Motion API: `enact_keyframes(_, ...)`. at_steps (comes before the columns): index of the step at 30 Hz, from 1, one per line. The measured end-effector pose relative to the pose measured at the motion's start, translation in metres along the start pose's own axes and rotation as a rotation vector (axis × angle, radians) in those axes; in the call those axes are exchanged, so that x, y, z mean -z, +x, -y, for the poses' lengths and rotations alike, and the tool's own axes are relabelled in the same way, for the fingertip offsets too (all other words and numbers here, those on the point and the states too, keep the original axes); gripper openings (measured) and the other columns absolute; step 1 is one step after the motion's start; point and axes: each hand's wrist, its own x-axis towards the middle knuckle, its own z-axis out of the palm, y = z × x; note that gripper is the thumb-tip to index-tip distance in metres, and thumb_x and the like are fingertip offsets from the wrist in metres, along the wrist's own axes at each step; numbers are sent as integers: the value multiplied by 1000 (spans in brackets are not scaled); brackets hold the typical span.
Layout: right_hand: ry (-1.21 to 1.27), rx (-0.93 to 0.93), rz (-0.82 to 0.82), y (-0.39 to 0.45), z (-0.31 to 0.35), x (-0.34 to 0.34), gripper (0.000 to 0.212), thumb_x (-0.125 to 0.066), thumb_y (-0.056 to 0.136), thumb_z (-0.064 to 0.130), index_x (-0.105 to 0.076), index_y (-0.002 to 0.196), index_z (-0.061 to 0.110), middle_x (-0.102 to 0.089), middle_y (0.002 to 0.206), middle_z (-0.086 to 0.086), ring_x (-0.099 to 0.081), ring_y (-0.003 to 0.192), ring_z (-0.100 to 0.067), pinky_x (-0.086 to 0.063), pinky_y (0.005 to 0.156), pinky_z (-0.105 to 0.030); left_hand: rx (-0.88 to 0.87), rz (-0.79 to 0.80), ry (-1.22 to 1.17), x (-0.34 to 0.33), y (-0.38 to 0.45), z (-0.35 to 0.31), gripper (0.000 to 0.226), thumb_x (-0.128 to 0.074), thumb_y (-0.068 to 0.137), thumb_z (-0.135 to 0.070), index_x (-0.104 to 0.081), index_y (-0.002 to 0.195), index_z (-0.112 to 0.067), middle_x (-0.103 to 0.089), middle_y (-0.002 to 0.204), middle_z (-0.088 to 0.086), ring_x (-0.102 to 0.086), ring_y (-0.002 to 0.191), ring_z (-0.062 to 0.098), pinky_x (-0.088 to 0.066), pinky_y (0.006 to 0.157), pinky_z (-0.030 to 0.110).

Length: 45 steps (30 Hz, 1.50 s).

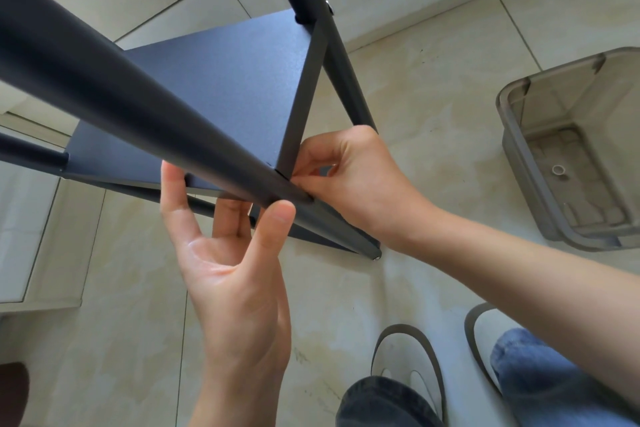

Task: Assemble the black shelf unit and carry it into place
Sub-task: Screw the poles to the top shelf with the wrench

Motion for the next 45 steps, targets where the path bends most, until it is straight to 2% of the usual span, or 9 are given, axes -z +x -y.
enact_keyframes(3,-11,13,-31,-4,-6,2,26,-74,79,-1,-71,70,23,-70,69,8,-62,63,-3,-43,61,-11,-6,-1,-11,0,0,-1,94,-68,80,-5,-17,158,-22,-72,106,-6,-67,102,11,-51,92,23)
enact_keyframes(7,22,35,-103,-11,-11,12,16,-77,80,4,-76,78,20,-74,77,9,-65,72,-18,-52,66,-32,-2,0,-3,1,0,-1,94,-69,80,-6,-19,158,-23,-72,106,-6,-66,104,11,-51,92,24)
enact_keyframes(10,25,63,-102,-12,-6,22,18,-78,81,7,-75,79,25,-73,77,13,-55,66,-25,-45,60,-22,11,-4,2,0,1,-1,91,-69,80,-6,-23,155,-27,-72,110,-5,-66,106,13,-51,93,24)
enact_keyframes(12,23,79,-99,-10,-1,27,19,-77,81,7,-75,78,26,-70,73,18,-48,60,-15,-41,60,-17,13,-13,1,0,1,-1,89,-69,80,-6,-24,154,-28,-73,111,-3,-67,106,13,-51,94,25)
enact_keyframes(14,14,92,-112,-7,3,29,20,-76,82,6,-75,78,26,-67,70,22,-46,59,-10,-41,60,-20,14,-19,4,-1,0,-1,89,-68,80,-5,-23,154,-27,-73,110,-3,-68,105,15,-50,95,26)
enact_keyframes(19,-17,109,-124,-6,9,33,19,-76,82,8,-75,78,26,-68,72,16,-52,67,-29,-45,61,-22,20,-31,25,0,0,-1,91,-67,83,8,-20,156,-21,-75,107,-4,-69,105,14,-51,94,25)
enact_keyframes(23,-26,98,-138,-9,8,33,17,-76,82,8,-76,78,24,-72,76,11,-57,73,-36,-53,69,-37,13,-24,7,-2,1,-2,99,-74,77,5,-20,156,-19,-75,109,-3,-69,106,13,-52,93,23)
enact_keyframes(30,-63,86,-131,-14,7,30,13,-77,81,8,-78,80,21,-68,70,16,-43,56,-9,-37,59,-12,15,-24,-15,1,1,-2,91,-67,81,2,-21,156,-20,-74,110,-2,-69,108,14,-52,94,25)
enact_keyframes(45,-117,73,-133,-18,0,15,11,-77,80,6,-78,81,17,-71,75,12,-48,56,-3,-37,60,-10,17,-49,-31,-3,2,-5,89,-70,76,-3,-29,152,-22,-74,104,-2,-70,102,15,-52,94,28)
